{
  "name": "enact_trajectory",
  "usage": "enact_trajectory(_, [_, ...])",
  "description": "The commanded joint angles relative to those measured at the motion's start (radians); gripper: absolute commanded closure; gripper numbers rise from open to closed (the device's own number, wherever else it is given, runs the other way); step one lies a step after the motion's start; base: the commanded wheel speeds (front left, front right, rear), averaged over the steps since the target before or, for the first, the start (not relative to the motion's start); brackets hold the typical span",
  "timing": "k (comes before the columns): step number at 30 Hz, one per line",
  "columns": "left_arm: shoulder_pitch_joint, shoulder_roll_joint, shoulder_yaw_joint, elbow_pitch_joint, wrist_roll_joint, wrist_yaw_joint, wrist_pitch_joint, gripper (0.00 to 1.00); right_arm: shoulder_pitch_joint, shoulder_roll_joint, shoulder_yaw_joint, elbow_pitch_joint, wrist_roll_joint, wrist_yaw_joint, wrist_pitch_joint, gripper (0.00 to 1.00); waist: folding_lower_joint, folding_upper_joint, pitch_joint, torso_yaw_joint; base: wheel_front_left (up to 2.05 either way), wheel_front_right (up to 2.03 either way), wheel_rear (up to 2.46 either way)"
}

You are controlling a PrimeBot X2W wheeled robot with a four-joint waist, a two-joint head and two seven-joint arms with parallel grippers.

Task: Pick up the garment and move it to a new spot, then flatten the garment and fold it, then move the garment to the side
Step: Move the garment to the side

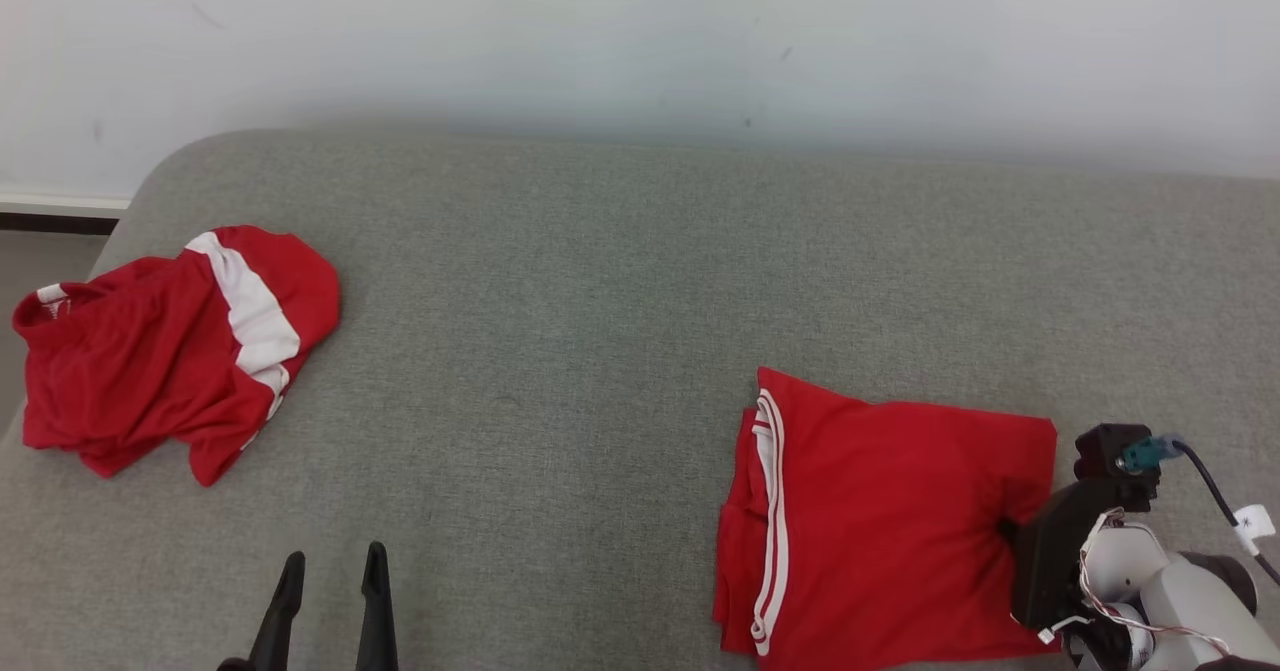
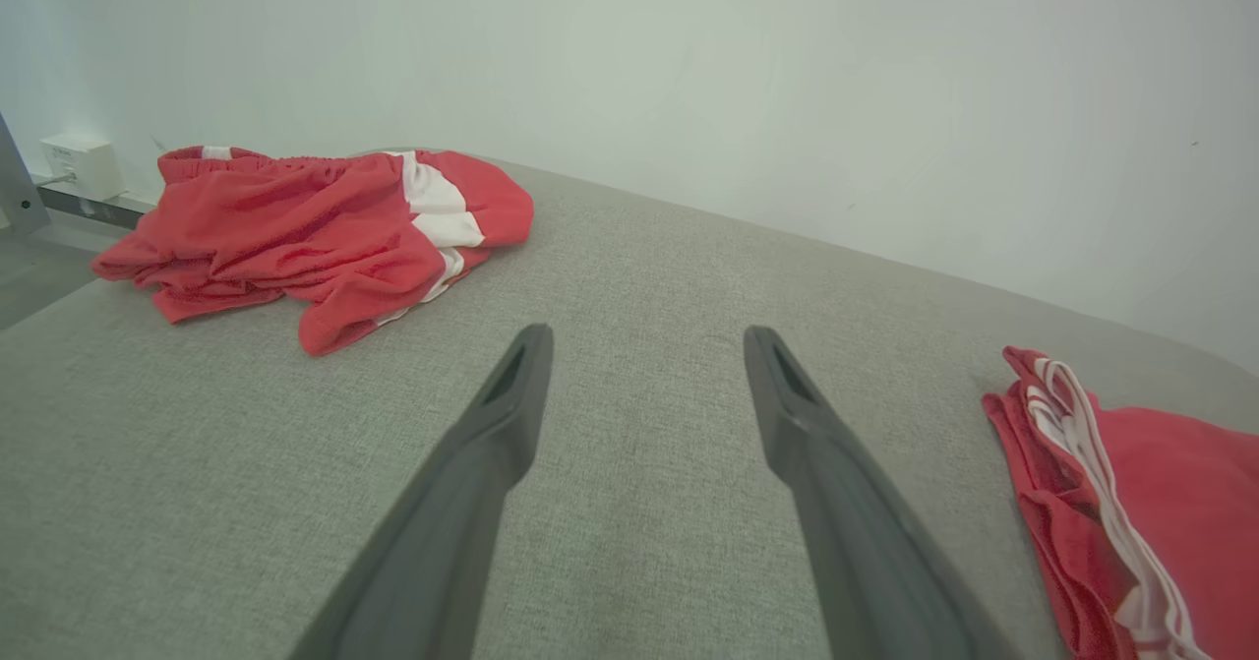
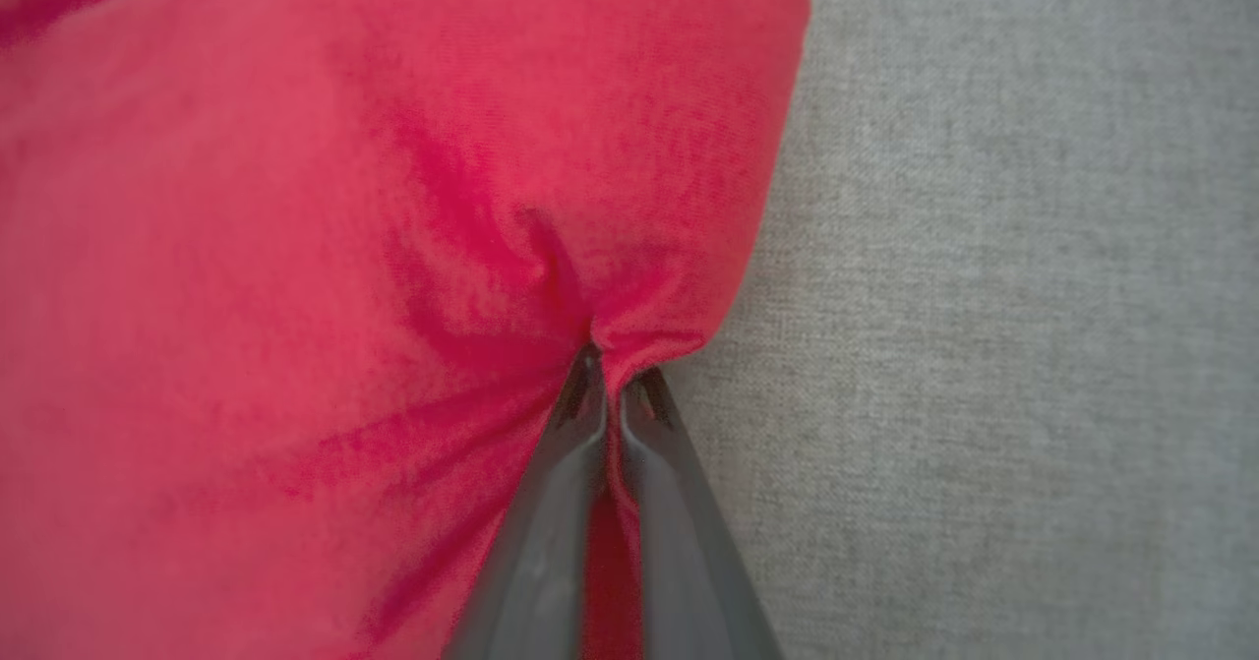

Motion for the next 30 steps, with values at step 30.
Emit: enact_trajectory(30, [-0.244,0.013,0.009,-0.070,0.132,-0.063,-0.001,0.00,-0.400,-0.291,0.172,-0.092,-0.059,-0.002,-0.078,1.00,-0.0001,0.0000,0.312,-0.401,0.00,0.00,0.00])
